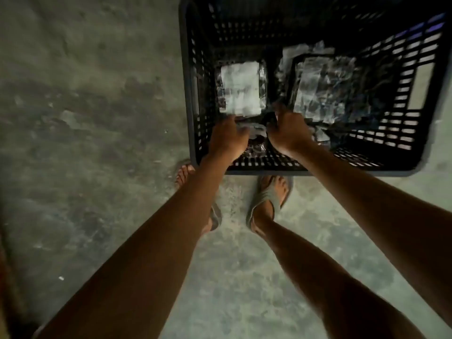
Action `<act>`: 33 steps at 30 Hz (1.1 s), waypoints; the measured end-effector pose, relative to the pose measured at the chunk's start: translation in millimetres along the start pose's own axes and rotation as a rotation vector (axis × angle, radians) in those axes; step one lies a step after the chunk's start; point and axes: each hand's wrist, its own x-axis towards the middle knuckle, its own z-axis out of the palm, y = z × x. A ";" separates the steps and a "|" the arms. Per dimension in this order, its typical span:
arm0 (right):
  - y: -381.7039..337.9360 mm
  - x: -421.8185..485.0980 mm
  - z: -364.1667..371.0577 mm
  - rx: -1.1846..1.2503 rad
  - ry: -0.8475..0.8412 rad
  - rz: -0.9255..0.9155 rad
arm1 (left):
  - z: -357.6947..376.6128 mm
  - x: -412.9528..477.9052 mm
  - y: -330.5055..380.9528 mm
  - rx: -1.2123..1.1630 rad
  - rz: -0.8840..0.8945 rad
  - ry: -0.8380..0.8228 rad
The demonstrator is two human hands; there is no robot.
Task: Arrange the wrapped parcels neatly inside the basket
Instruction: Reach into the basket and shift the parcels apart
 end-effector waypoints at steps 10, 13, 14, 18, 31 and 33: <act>16.5 118.6 71.3 0.202 0.208 0.100 | 29.7 125.6 -0.8 -0.208 -0.177 0.165; 20.4 128.3 84.9 0.217 0.206 0.105 | 27.5 131.8 -0.5 -0.190 -0.235 0.154; 21.8 129.9 88.4 0.210 0.189 0.105 | 26.7 132.1 -0.9 -0.179 -0.231 0.127; 24.1 136.9 93.9 0.192 0.187 0.097 | 23.0 136.7 -1.0 -0.157 -0.180 0.089; 5.9 144.6 70.2 0.239 0.006 0.101 | 10.8 122.0 2.1 -0.258 -0.052 -0.008; 5.9 135.7 61.6 0.255 0.047 0.085 | -1.1 102.8 6.9 -0.242 -0.018 -0.047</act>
